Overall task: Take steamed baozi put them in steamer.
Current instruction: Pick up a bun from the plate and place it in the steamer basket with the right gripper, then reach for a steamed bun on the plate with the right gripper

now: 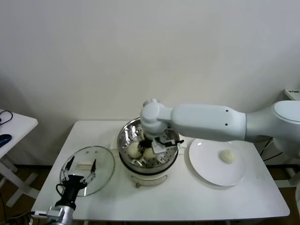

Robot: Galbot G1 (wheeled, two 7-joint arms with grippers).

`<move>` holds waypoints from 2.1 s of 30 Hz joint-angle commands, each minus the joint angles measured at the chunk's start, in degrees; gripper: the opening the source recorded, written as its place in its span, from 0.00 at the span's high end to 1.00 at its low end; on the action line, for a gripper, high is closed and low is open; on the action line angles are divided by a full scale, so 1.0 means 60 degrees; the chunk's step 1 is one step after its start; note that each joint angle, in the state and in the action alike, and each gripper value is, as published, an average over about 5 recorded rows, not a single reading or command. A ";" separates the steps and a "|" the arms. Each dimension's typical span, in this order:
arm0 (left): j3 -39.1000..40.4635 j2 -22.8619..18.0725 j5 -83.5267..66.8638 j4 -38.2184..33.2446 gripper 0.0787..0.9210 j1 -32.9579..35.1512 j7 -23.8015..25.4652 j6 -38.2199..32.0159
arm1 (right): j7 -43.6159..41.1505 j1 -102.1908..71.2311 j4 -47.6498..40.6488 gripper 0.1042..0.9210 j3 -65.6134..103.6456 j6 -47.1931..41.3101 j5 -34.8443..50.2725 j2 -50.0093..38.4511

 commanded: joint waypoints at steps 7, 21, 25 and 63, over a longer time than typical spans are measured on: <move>0.0028 -0.0002 0.0021 0.0039 0.12 0.0001 0.0008 -0.0002 | 0.0069 -0.0347 0.0674 0.33 -0.0073 0.0379 -0.0590 -0.0490; 0.0064 -0.0005 0.0055 0.0107 0.12 -0.0049 0.0012 0.0009 | 0.0142 -0.0398 0.0665 0.33 -0.0016 0.0488 -0.0640 -0.0620; 0.0063 -0.0008 0.0060 0.0109 0.12 -0.0052 0.0012 0.0014 | 0.0227 -0.0439 0.0664 0.30 0.0003 0.0577 -0.0634 -0.0612; 0.0205 0.0141 -0.0039 0.0241 0.12 -0.0390 0.0028 0.0018 | -0.0044 0.2753 -0.0071 0.12 -0.0835 -0.5311 0.7734 -0.4900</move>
